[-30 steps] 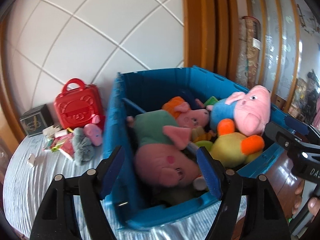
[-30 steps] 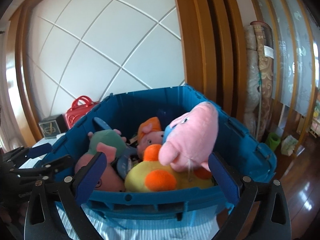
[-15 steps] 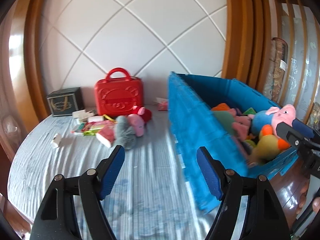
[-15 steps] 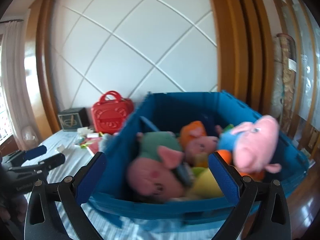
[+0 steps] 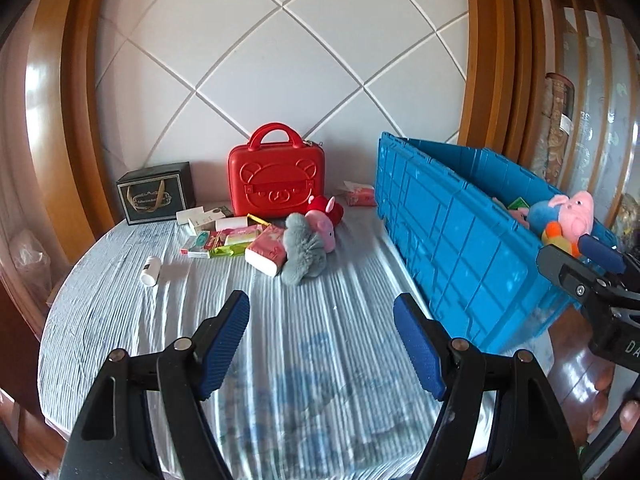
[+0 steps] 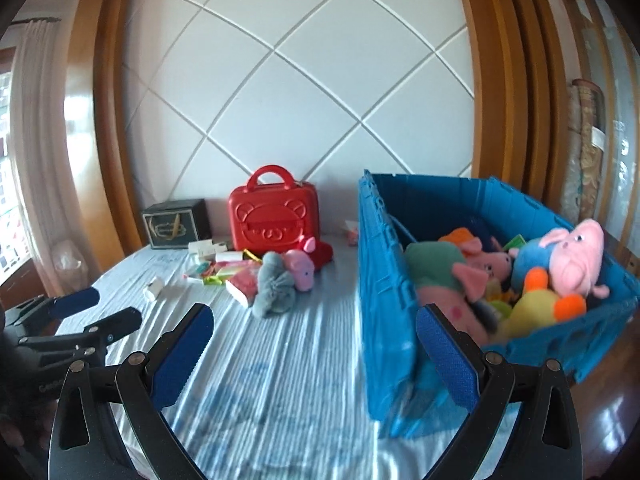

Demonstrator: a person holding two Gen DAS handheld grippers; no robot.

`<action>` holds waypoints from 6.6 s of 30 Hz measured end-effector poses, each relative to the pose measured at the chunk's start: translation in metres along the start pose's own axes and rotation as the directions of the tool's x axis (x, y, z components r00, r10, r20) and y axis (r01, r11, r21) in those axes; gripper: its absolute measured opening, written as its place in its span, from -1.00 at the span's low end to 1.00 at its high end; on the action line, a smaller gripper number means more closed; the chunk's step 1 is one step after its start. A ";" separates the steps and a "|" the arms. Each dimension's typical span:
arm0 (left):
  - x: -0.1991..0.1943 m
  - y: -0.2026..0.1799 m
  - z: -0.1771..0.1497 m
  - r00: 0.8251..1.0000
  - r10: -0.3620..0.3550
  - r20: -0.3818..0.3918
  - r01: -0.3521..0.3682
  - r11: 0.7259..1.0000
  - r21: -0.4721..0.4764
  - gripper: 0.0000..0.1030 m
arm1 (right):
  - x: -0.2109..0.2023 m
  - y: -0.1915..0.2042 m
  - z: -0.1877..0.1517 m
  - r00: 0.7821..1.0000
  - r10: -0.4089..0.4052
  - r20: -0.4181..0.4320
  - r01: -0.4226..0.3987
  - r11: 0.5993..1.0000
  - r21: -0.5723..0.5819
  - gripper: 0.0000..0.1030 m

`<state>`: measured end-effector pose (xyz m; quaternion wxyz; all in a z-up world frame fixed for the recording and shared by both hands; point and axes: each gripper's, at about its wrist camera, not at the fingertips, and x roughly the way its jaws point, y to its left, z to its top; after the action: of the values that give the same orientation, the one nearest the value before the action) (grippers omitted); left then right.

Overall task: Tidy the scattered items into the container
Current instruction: 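Move both tools back toward the white pill bottle and medicine boxes, then grasp the large white pill bottle with the left tool while the right tool approaches a white medicine box, then close the right tool on the white medicine box while the left tool holds the bottle, then carry the pill bottle and medicine box over the blue crate with both tools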

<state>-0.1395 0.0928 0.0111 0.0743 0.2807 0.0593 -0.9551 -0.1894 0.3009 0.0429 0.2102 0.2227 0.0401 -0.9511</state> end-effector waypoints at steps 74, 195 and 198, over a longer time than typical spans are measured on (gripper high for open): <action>0.422 0.449 -0.015 0.850 0.154 -0.504 -0.280 0.942 -0.185 0.14 | 0.576 0.377 -0.001 0.804 0.191 -0.563 -0.296 0.950 -0.102 0.41; 0.098 0.018 0.081 0.979 -0.204 0.016 0.200 0.970 0.140 -0.10 | 0.102 0.076 0.058 0.998 -0.052 -0.039 0.050 0.997 -0.053 -0.50; 0.084 -0.032 0.086 0.968 -0.247 0.044 0.234 0.951 0.202 -0.10 | 0.073 0.035 0.055 0.992 -0.122 -0.009 0.122 0.992 0.002 -0.50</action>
<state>-0.2606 0.1012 0.0393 -0.0684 0.2443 -0.0038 -0.9673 -0.2564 0.2320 0.0610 0.1510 0.2241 0.0534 -0.9613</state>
